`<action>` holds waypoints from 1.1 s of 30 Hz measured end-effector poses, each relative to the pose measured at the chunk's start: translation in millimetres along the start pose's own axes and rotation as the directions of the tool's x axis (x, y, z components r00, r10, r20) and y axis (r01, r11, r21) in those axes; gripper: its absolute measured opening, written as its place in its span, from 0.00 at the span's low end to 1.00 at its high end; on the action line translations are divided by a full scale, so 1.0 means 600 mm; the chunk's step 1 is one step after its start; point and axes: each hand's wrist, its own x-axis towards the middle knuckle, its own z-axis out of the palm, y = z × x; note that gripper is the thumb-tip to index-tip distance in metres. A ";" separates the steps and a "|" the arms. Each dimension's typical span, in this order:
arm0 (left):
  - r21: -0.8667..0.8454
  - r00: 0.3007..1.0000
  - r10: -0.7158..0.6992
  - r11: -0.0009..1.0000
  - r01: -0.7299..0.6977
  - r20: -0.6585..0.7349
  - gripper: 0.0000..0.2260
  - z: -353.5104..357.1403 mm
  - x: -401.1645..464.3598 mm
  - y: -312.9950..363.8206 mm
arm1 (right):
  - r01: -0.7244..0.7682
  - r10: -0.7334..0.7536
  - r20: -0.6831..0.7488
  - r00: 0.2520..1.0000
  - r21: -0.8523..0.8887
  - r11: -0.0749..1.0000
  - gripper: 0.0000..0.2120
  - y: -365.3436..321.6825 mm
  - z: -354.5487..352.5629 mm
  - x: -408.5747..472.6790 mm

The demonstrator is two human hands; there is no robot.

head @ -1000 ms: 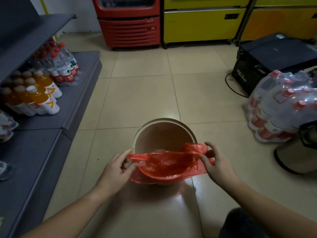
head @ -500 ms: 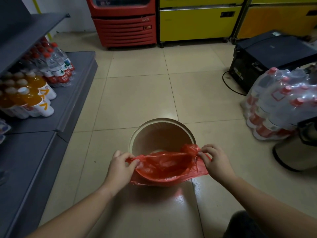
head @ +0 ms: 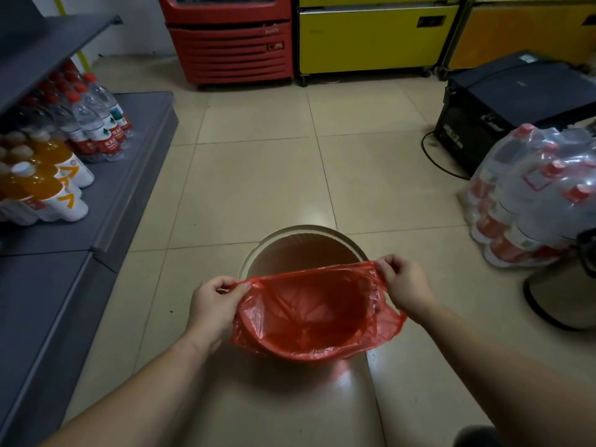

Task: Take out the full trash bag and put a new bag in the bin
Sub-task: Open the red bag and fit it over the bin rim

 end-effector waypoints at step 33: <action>0.294 0.950 0.299 0.904 -0.312 0.087 0.04 0.017 0.072 0.055 | 0.073 -0.068 0.070 0.995 -0.075 0.994 0.06 -0.050 0.020 0.058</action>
